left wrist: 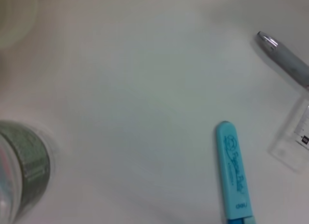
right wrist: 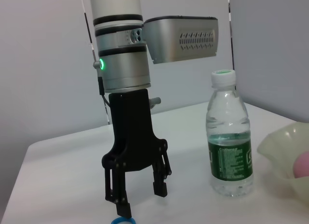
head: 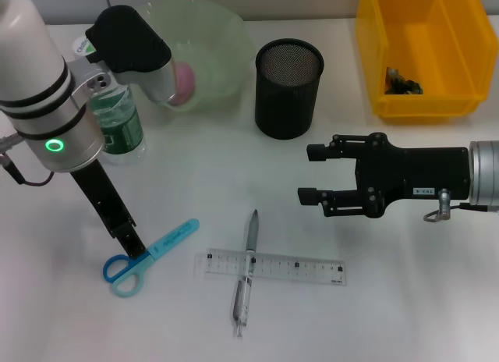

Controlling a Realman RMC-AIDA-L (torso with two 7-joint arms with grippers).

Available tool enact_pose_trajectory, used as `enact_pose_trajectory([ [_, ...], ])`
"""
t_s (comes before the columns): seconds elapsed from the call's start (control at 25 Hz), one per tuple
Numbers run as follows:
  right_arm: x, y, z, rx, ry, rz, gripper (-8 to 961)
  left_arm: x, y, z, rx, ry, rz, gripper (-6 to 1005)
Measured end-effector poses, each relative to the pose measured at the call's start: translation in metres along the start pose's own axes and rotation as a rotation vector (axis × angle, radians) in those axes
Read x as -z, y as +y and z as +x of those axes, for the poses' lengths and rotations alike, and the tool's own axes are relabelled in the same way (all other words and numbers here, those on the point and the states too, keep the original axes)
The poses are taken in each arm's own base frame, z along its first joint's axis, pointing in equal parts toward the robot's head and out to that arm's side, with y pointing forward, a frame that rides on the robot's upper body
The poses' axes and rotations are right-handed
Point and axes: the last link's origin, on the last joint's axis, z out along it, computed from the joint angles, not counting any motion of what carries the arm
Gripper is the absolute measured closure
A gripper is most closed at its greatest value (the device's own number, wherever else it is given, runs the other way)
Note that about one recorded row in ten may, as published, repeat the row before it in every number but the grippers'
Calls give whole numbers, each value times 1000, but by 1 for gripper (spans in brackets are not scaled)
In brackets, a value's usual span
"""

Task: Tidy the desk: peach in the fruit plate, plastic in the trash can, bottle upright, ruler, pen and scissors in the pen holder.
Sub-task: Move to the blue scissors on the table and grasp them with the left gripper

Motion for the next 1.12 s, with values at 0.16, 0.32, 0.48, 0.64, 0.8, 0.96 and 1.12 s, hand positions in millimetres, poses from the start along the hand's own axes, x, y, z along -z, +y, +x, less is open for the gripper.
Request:
enact_pose_trajectory([
  [0.16,0,0,0,-5,1,1,226,2,3,5,14,20,-21,216],
  [0.32,0,0,0,-6,1,2,225,2,7,8,38,28,-44,217],
  [0.48,1,1,2,-9,2,4,225,-1,9,8,73,21,-62,217],
  [0.64,1,1,2,-11,2,5,224,-2,10,8,103,24,-76,218],
  [0.8,1,1,2,-11,2,4,224,-2,11,8,103,29,-84,219],
  [0.96,1,1,2,-10,4,3,225,-3,11,7,107,31,-86,219],
  [1.12,1,1,3,-10,4,4,225,-5,11,6,103,33,-87,220],
])
